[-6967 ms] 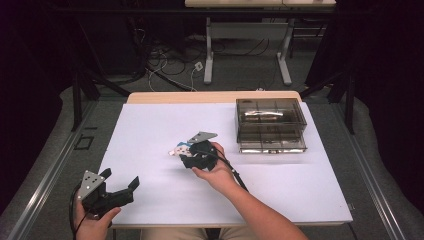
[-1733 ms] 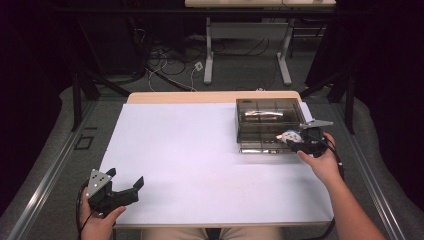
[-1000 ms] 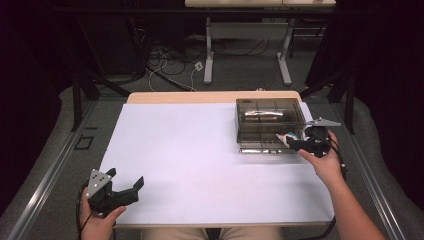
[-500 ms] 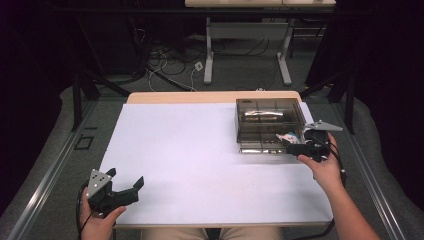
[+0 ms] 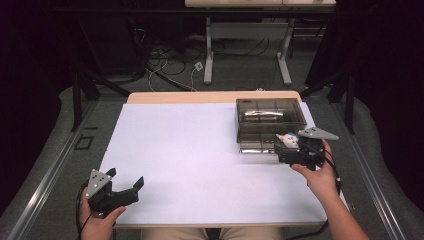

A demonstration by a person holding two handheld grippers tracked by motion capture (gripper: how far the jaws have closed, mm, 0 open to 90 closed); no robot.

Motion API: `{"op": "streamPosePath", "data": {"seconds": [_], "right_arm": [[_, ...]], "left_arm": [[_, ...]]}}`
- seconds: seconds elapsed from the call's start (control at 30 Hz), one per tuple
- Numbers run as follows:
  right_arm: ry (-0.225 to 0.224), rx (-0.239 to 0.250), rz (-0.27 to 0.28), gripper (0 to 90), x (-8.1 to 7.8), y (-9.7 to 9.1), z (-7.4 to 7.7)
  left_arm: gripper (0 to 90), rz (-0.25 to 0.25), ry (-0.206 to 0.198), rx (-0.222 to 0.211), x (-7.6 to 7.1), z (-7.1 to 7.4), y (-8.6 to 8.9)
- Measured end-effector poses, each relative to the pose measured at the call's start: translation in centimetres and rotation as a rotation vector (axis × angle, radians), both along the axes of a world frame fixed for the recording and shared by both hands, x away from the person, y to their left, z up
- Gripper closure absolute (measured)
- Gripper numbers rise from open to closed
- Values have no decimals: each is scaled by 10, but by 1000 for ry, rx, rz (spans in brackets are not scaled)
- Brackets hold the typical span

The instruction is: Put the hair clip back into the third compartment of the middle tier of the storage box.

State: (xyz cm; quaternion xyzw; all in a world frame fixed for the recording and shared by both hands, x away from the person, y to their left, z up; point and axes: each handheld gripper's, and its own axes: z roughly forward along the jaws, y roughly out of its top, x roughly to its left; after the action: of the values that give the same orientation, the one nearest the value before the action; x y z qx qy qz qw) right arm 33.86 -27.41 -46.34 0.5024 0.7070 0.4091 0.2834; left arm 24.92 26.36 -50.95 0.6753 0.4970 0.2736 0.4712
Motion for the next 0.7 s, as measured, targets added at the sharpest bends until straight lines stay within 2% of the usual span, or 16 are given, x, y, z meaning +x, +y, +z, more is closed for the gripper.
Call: {"op": "streamPosePath", "data": {"seconds": [0.1,0.17,0.27,0.47,0.7], "right_arm": [[-9,-9,25,0,-8,7,0],[-17,-4,33,0,-14,11,1],[-8,12,45,0,-21,16,-1],[-3,52,60,0,-33,22,-7],[-6,55,74,0,-47,27,-19]], "left_arm": [[2,0,0,0,0,0,0],[2,0,-1,0,0,0,0],[2,-1,-1,0,0,0,0],[2,-1,0,1,0,0,0],[2,-1,1,0,0,0,0]]}}
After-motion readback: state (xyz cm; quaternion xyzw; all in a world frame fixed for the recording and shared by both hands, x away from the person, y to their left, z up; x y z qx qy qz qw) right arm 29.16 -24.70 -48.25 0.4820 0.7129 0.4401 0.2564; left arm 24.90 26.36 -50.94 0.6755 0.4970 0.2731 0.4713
